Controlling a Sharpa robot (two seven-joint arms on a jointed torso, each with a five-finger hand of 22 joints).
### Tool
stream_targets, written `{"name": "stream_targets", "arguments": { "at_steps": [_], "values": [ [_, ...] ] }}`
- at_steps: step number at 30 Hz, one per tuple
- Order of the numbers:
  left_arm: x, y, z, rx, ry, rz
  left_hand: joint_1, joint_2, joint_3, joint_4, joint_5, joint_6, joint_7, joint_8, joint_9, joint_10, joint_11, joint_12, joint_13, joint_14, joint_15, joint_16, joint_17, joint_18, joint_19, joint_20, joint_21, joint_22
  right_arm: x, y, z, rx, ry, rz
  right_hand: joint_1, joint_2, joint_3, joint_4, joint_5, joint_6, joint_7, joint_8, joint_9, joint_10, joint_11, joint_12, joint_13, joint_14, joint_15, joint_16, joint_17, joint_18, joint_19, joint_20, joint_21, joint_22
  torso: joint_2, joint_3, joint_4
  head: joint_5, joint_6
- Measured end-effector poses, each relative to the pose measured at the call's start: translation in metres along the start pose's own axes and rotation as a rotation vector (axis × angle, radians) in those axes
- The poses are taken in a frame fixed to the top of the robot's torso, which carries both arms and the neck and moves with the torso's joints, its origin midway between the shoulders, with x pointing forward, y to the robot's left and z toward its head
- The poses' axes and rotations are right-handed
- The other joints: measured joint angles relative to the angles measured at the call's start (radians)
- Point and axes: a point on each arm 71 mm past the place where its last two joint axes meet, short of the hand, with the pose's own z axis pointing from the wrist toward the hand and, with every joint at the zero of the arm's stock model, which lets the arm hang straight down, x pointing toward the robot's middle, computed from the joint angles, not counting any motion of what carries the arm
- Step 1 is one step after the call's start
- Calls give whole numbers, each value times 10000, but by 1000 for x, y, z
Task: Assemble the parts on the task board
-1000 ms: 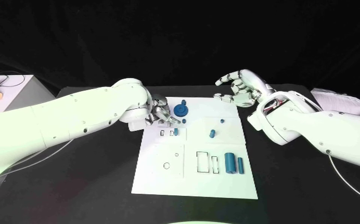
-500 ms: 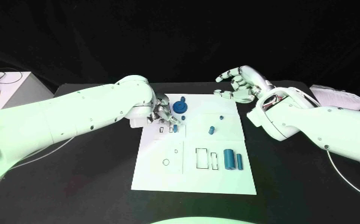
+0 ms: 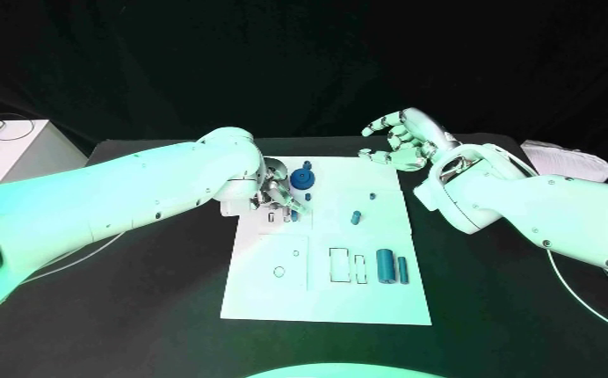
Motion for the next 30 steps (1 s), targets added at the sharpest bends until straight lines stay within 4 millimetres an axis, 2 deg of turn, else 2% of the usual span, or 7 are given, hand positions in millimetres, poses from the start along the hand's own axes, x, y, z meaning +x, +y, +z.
{"name": "stream_targets", "arguments": {
  "at_steps": [5,10,18,26,30],
  "values": [
    [1,-1,0,12,46,21,97,97,0,0,0,-38,-37,74,141,-23,-23,0,-3,0,0,0,0,1,0,0,0,-1,0,0,1,28,2,-4,0,0,0,0,0,0,0,0,0,0,0,0,-1,0,0,0,0,-1,0,0,0,-1,0,6,0,0,-19],
    [2,-2,0,35,75,32,504,158,83,-76,0,-74,-74,141,326,-37,-36,0,-23,-3,-3,0,-1,0,0,1,0,-1,1,0,1,50,9,-6,0,0,0,0,0,0,0,0,1,-37,37,0,-1,0,0,0,0,0,0,0,0,-1,2,13,0,-1,-29],
    [3,-3,-1,78,113,-15,1335,335,821,-128,-1,-164,-164,290,742,-73,-72,0,-23,-33,-105,0,-1,1,0,1,0,29,1,-1,2,105,13,-20,-2,2,0,0,0,1,-1,0,1,-37,37,0,-2,0,0,0,-1,0,0,0,1,-2,4,17,0,-1,-35],
    [3,-3,-1,130,181,-166,1611,214,1658,-187,-9,-219,-215,272,954,-95,-91,0,-43,1,-140,0,-1,1,35,-34,38,64,2,-1,3,134,37,-20,-43,43,0,0,0,1,-1,0,1,-37,37,0,-3,0,0,0,-2,0,0,0,1,-3,11,27,1,-8,-37],
    [3,-3,0,145,223,-251,1703,121,2349,-288,-44,-240,-196,234,1083,-128,-87,0,-95,1,-140,0,-1,1,35,-34,38,64,2,-1,3,156,53,-24,-42,43,0,0,0,1,-1,0,1,-36,36,0,-3,0,0,0,-2,0,0,0,1,-4,12,28,6,-3,-45]
  ]
}}
